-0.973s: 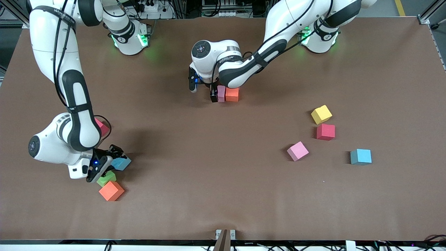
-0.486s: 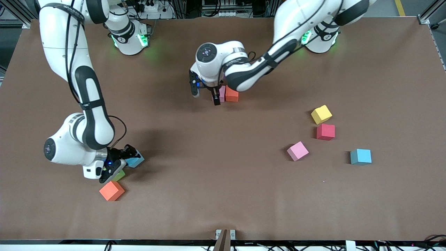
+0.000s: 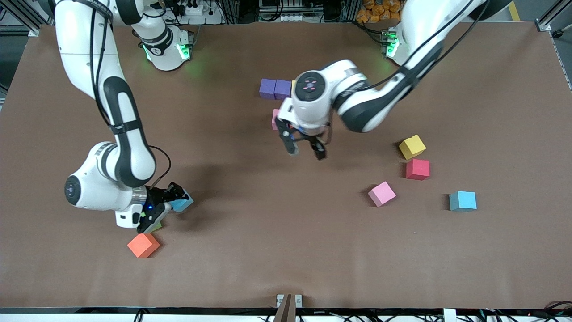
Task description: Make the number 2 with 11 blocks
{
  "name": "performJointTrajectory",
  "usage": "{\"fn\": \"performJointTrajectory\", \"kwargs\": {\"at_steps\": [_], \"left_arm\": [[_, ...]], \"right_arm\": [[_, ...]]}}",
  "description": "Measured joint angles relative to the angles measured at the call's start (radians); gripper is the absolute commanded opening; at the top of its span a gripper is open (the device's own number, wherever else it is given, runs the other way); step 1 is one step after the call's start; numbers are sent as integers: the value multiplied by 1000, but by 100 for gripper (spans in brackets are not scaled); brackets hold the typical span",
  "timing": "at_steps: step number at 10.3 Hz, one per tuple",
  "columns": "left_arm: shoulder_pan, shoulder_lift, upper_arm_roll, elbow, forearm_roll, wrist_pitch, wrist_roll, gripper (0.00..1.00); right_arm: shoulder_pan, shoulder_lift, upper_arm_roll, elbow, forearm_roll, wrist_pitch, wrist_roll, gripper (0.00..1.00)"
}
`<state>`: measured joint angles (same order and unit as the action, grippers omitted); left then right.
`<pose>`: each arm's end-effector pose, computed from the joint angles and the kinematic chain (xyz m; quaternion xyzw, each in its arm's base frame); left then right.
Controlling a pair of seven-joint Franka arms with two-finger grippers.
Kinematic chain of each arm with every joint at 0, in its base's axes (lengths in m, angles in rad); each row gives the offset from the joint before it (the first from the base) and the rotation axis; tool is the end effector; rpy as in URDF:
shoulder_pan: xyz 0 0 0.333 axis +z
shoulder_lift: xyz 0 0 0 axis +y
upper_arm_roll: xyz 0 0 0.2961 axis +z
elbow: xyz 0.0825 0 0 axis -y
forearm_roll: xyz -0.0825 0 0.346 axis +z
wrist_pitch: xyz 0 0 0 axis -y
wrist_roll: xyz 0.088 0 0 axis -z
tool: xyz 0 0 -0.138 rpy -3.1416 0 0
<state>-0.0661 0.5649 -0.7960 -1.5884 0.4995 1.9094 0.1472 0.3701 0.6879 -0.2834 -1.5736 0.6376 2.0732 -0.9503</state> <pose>0.4840 -0.3971 0.3437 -0.8446 0.5335 0.0151 0.0426 0.6326 0.1220 0.2186 -0.9175 -0.3510 -0.0095 0.1867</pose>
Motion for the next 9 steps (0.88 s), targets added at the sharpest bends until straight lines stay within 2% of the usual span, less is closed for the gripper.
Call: {"fn": "performJointTrajectory", "kwargs": {"at_steps": [3,5,9], "left_arm": [[136,-128,30,2,0,-21,0,100],[241,-144,35,15,-18,-33,-2,100],[468,-142,39,13,-151,-103,-40,100]], "right_arm": [[111,-44,1,1,-78,-61,-15,23],[181,-51,3,-4,-89,-96,-90,23],[322,-65,6,-77,-85,-98,-203,22]]}}
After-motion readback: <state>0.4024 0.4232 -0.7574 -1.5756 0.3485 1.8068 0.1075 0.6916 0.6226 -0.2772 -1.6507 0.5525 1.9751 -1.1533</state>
